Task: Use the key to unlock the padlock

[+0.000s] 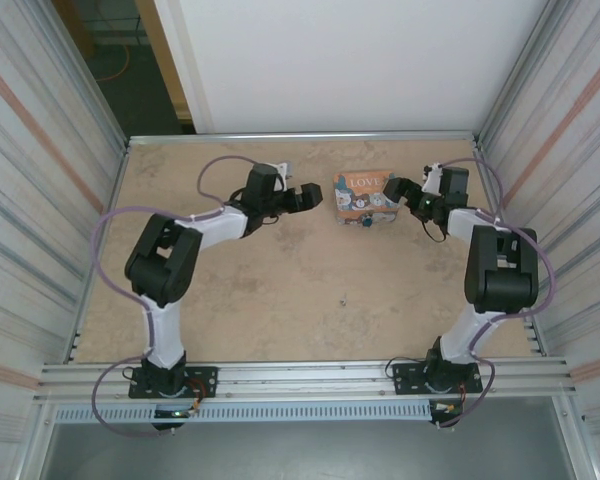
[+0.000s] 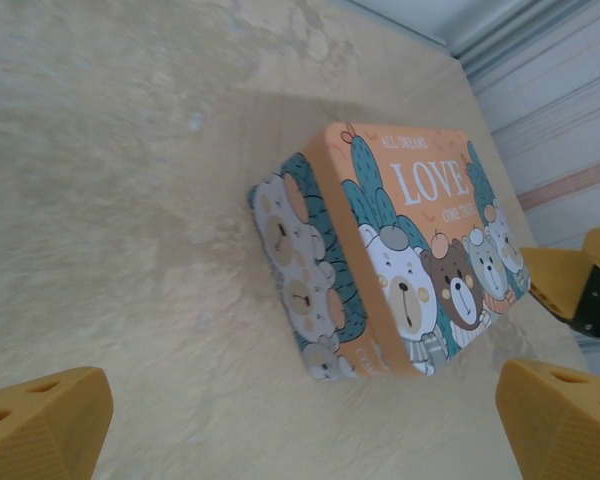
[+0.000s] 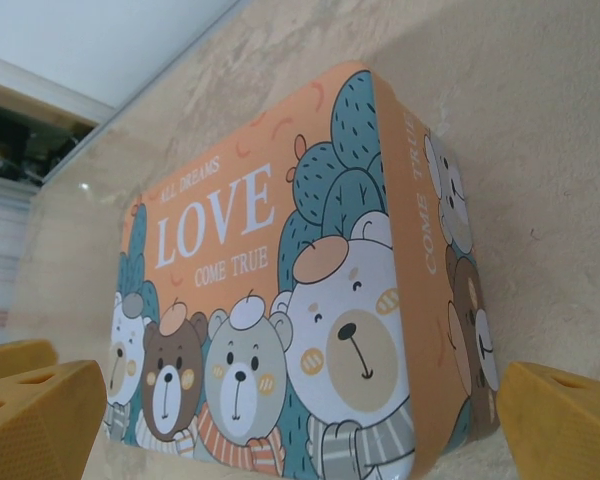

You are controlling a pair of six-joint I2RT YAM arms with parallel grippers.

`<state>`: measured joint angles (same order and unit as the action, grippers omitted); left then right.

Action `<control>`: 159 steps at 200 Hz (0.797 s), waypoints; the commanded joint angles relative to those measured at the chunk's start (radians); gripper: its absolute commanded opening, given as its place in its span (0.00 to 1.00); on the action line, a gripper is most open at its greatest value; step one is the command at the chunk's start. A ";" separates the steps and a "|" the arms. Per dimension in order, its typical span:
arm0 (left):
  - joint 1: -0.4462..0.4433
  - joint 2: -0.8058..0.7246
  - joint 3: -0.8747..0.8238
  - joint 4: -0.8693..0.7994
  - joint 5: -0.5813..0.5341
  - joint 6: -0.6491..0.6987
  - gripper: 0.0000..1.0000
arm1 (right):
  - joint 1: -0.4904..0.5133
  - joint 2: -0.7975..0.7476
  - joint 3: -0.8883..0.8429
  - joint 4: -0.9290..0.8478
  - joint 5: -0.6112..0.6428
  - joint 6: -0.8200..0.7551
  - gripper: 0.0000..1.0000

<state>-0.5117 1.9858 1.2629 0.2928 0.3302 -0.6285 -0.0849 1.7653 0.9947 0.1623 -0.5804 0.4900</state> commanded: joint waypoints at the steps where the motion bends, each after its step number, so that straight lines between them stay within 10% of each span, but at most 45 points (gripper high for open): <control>1: -0.007 0.060 0.078 0.029 0.062 -0.065 0.99 | 0.003 0.042 0.047 -0.030 -0.038 -0.007 0.99; 159: -0.083 0.337 0.403 -0.004 0.239 -0.121 0.85 | 0.039 0.142 0.164 -0.152 -0.094 -0.134 0.89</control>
<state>-0.5915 2.2993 1.6157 0.2790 0.4973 -0.7387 -0.0589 1.9003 1.1427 0.0563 -0.6319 0.3912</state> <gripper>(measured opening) 0.870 0.898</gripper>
